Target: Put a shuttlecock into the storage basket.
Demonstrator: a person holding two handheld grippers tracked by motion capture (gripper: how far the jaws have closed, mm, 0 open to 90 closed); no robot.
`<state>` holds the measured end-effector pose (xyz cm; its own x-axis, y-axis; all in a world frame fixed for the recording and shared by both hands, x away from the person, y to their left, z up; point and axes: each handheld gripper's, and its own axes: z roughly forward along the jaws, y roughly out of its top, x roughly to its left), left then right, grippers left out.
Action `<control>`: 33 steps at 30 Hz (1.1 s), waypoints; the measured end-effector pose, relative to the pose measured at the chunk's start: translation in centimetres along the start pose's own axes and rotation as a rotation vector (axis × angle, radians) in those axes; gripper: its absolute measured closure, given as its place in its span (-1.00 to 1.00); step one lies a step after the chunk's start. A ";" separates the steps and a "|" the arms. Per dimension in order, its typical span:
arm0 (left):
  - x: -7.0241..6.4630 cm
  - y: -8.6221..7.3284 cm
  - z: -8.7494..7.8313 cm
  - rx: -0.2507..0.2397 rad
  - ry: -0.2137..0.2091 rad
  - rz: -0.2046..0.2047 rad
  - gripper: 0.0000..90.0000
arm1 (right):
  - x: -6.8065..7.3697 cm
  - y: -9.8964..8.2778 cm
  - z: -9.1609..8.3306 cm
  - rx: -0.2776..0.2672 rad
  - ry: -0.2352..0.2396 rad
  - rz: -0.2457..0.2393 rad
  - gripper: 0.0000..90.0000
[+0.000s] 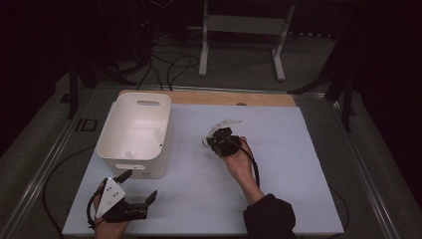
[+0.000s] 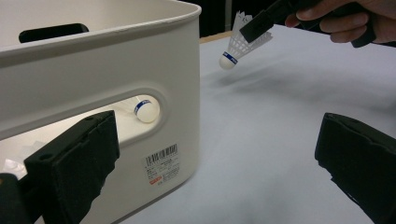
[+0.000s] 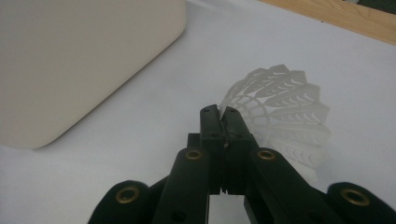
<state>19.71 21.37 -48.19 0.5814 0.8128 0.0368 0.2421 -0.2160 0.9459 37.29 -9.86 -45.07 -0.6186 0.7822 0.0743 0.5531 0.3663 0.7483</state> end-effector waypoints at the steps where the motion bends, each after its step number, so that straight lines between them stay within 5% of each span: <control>1: 0.0 0.0 0.0 0.000 0.000 0.000 -0.99 | 0.0 0.0 0.0 -0.002 -0.001 0.000 0.98; 33: 0.0 0.0 0.0 0.000 -0.001 0.001 -0.99 | 0.9 0.9 -1.6 -0.053 0.010 -0.015 0.98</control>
<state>19.71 21.39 -48.17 0.5826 0.8119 0.0370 0.2420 -0.2168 0.9457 36.35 -9.67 -43.33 -0.6323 0.7716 0.0697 0.5139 0.3503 0.7831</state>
